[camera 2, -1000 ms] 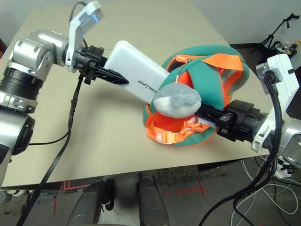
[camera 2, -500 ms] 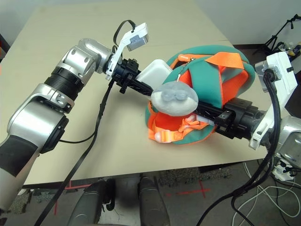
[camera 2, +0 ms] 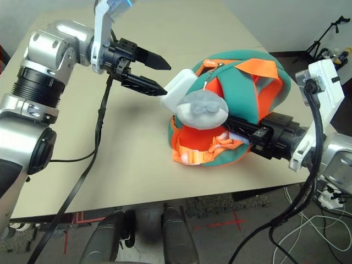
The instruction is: Put the pencil case into the backpack and zip it.
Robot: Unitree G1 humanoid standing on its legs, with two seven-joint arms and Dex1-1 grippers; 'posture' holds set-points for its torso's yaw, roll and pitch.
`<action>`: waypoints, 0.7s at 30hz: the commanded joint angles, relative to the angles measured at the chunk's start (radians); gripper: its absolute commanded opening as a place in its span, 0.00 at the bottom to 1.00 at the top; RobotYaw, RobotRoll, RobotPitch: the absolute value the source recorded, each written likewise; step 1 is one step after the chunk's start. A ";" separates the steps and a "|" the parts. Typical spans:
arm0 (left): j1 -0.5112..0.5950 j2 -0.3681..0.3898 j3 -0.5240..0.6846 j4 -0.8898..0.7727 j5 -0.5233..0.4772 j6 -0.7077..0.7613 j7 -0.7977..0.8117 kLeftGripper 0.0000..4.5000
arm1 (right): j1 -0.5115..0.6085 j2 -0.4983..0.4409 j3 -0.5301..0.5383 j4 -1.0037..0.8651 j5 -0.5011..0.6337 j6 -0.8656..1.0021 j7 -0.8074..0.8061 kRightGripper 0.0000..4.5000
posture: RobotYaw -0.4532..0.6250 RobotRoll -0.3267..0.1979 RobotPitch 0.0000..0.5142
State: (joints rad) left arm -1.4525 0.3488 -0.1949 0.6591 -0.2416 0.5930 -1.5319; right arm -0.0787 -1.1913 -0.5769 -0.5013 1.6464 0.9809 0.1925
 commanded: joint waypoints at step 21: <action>0.010 -0.025 0.011 0.072 0.012 -0.096 0.049 0.40 | -0.030 0.011 0.030 -0.011 -0.007 0.006 0.014 0.03 | 0.32 0.62 0.32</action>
State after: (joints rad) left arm -1.4255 0.3210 -0.1960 0.7252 -0.2288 0.5083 -1.4833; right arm -0.1054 -1.1812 -0.5597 -0.4988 1.6302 0.9809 0.2006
